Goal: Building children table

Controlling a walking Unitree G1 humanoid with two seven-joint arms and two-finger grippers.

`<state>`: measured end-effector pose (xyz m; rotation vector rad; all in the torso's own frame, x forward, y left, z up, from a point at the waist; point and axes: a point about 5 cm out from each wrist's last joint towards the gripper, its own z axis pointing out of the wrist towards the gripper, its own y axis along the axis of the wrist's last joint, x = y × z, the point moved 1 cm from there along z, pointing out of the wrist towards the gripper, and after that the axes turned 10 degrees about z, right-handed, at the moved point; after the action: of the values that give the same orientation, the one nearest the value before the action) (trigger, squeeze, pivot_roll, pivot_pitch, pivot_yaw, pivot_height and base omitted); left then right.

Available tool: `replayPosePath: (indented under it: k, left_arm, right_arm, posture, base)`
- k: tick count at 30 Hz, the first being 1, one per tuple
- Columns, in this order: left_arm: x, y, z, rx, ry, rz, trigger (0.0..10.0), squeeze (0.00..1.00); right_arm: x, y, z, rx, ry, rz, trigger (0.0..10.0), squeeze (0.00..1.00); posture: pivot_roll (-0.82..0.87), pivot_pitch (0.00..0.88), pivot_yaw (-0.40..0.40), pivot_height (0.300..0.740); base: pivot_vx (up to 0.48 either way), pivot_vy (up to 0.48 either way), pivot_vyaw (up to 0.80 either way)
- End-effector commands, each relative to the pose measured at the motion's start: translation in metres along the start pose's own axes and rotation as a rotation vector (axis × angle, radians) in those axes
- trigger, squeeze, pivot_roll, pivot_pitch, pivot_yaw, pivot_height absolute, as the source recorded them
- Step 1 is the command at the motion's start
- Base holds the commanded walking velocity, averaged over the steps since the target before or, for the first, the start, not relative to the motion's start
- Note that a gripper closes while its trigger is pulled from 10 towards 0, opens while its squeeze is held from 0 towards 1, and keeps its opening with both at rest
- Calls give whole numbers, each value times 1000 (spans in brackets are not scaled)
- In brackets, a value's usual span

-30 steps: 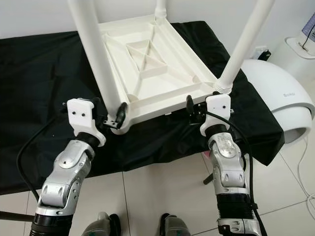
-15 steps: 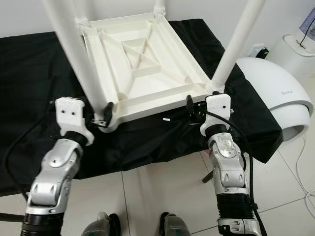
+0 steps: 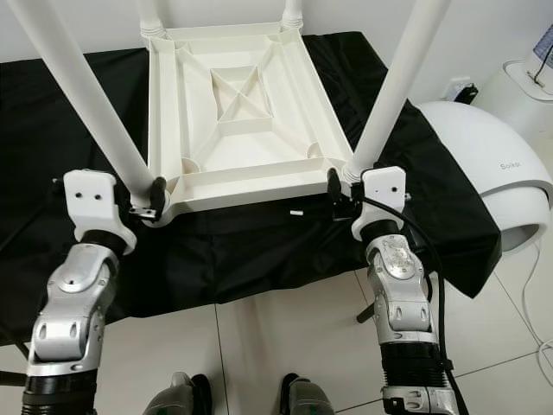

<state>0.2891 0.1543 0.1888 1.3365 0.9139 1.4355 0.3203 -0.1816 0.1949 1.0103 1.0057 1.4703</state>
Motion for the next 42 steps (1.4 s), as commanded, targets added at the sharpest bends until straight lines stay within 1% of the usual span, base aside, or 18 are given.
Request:
replayPosePath:
  k: [1, 6, 8, 11, 12, 14, 18, 23, 25, 26, 28, 30, 32, 33, 34, 36, 40, 42]
  left_arm:
    - [1, -3, -3, 27, 47, -10, 10000, 0]
    - [2, -7, -9, 30, -3, 23, 10000, 0]
    - [3, -7, -14, 20, -38, 6, 10000, 0]
    - [4, -6, -16, 18, -44, 6, 10000, 0]
    - [4, -7, -21, 15, -64, 4, 10000, 0]
    - [5, -7, -26, 10, -88, -1, 10000, 0]
    - [6, -7, -29, 2, -115, -12, 10000, 0]
    - [7, 0, -38, -42, -278, -33, 10000, 0]
    - [8, 4, -41, -53, -321, -6, 10000, 0]
    - [6, 5, -44, -57, -359, 4, 10000, 0]
    - [2, 7, -47, -60, -399, 11, 10000, 0]
    - [-7, 7, -51, -51, -473, 9, 10000, 0]
    - [-21, 9, -61, -48, -581, 2, 10000, 0]
    - [-21, 9, -61, -48, -581, 2, 10000, 0]
    - [-27, 10, -64, -48, -625, -2, 10000, 0]
    - [-34, 10, -67, -39, -673, -17, 10000, 0]
    - [-37, 9, -68, -32, -733, -23, 10000, 0]
    - [-38, 11, -67, -39, -737, -19, 10000, 0]
  right_arm:
    - [-1, -2, -4, 7, -3, 15, 10000, 0]
    - [-2, -1, -3, 8, 3, 12, 10000, 0]
    - [0, -1, -1, 9, 12, 14, 10000, 0]
    - [0, -2, -1, 9, 15, 15, 10000, 0]
    - [3, -3, 0, 11, 25, 20, 10000, 0]
    - [5, -4, 1, 14, 35, 24, 10000, 0]
    - [7, -5, 2, 16, 42, 28, 10000, 0]
    - [8, -5, 2, 18, 50, 31, 10000, 0]
    - [7, -5, 2, 19, 50, 31, 10000, 0]
    - [7, -5, 2, 19, 50, 30, 10000, 0]
    - [7, -5, 2, 19, 50, 30, 10000, 0]
    - [7, -5, 3, 18, 49, 30, 10000, 0]
    - [7, -5, 3, 16, 47, 33, 10000, 0]
    - [7, -5, 3, 16, 47, 33, 10000, 0]
    - [8, -5, 4, 15, 48, 34, 10000, 0]
    - [9, -5, 5, 13, 49, 36, 10000, 0]
    - [7, -3, 5, 6, 40, 38, 10000, 0]
    - [7, -3, 4, 3, 38, 37, 10000, 0]
  posture:
    - [-77, 199, 13, 740]
    - [-68, 193, 4, 740]
    - [-65, 192, 3, 740]
    - [-59, 191, 0, 740]
    - [-48, 189, -5, 740]
    - [-40, 188, -7, 740]
    - [-40, 188, -7, 740]
    - [-35, 188, -12, 740]
    - [-32, 195, -14, 740]
    - [-30, 196, -14, 740]
    - [-30, 196, -14, 740]
    - [-28, 198, -13, 740]
    - [-25, 198, -12, 740]
    - [-25, 198, -12, 740]
    - [-24, 194, -9, 740]
    - [-27, 194, -5, 740]
    - [-33, 191, 3, 740]
    - [-31, 194, 4, 740]
  base:
    - [0, 0, 0]
    - [0, 0, 0]
    - [0, 0, 0]
    - [0, 0, 0]
    - [0, 0, 0]
    - [0, 0, 0]
    - [0, 0, 0]
    - [0, 0, 0]
    - [0, 0, 0]
    - [0, 0, 0]
    - [0, 0, 0]
    - [0, 0, 0]
    - [0, 0, 0]
    - [0, 0, 0]
    - [0, 0, 0]
    - [0, 0, 0]
    - [0, 0, 0]
    - [0, 0, 0]
